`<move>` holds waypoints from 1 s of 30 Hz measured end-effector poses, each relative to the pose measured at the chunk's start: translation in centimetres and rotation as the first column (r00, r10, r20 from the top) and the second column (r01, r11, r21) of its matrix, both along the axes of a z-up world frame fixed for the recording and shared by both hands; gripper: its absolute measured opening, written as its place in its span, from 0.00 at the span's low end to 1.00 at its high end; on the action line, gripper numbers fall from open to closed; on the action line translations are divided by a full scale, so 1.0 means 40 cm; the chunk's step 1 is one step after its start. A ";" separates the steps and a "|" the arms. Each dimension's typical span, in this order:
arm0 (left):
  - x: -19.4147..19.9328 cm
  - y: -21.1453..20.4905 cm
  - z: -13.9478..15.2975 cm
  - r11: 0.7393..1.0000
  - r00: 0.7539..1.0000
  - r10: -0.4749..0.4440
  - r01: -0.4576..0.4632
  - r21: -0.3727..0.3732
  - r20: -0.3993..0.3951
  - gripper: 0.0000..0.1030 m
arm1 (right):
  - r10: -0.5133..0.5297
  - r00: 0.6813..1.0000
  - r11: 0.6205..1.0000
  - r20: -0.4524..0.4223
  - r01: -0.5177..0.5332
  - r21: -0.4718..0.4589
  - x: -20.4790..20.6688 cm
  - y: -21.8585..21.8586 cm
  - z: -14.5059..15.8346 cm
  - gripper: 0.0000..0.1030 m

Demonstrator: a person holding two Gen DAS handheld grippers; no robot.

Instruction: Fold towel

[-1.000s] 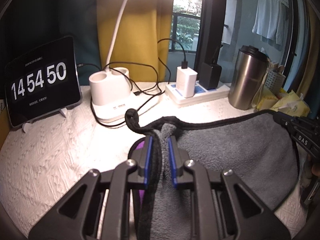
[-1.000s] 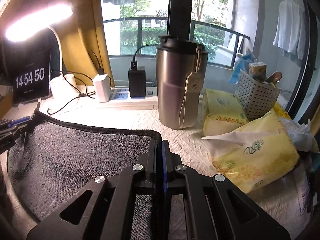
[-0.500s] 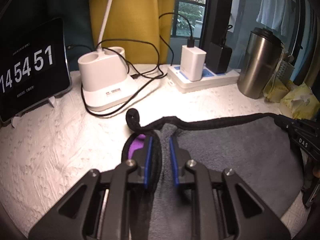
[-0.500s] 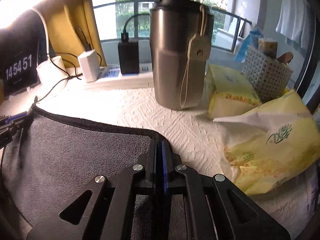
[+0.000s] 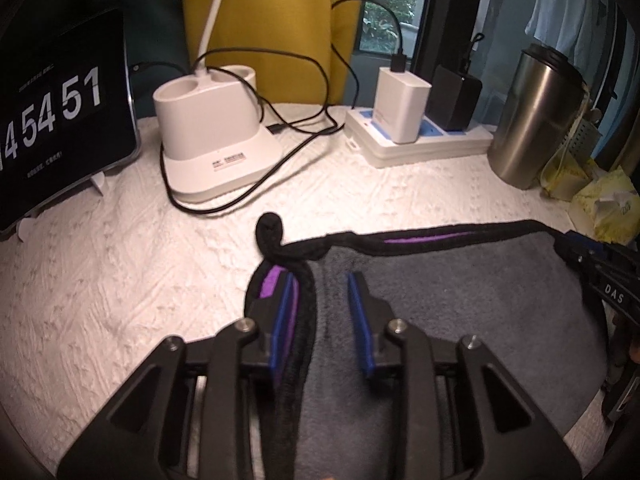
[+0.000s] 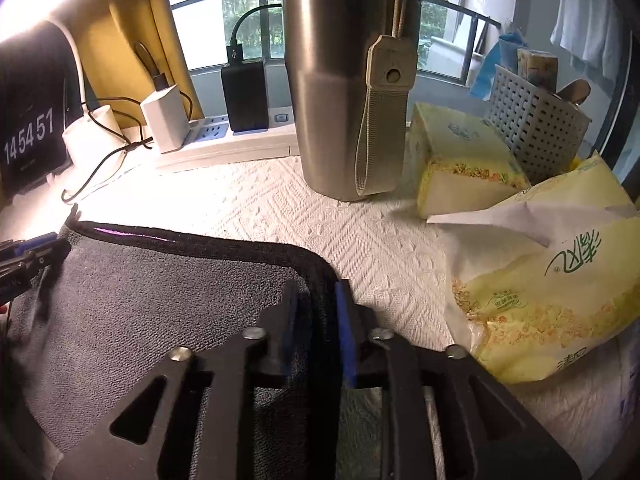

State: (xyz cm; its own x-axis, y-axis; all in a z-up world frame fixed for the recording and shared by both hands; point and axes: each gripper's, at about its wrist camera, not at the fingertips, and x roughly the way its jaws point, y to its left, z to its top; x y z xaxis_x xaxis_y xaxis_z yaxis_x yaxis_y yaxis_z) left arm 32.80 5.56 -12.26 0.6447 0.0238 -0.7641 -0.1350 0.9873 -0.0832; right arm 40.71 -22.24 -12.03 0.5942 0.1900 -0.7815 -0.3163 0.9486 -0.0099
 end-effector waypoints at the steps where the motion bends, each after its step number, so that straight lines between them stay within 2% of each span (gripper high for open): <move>1: -0.004 0.000 0.005 1.000 1.000 0.008 -0.008 0.008 0.007 0.34 | 0.000 1.000 1.000 0.002 0.000 0.001 -0.002 -0.002 0.004 0.30; 3: -0.010 0.007 0.015 1.000 1.000 0.019 -0.020 0.014 0.019 0.50 | 0.002 1.000 1.000 0.008 -0.002 0.002 -0.008 -0.005 0.013 0.33; 4: -0.014 0.009 0.020 1.000 0.999 0.022 -0.022 0.009 0.028 0.63 | 0.002 1.000 1.000 0.011 -0.002 0.003 -0.011 -0.005 0.017 0.34; 5: -0.019 0.012 0.028 1.000 0.999 0.027 -0.027 0.003 0.038 0.68 | 0.003 1.000 1.000 0.016 -0.003 0.006 -0.015 -0.005 0.022 0.35; 30: -0.207 -0.010 0.178 1.000 0.985 0.016 -0.016 0.002 0.171 0.71 | 0.016 0.991 0.999 0.134 -0.020 0.027 -0.189 -0.001 0.174 0.35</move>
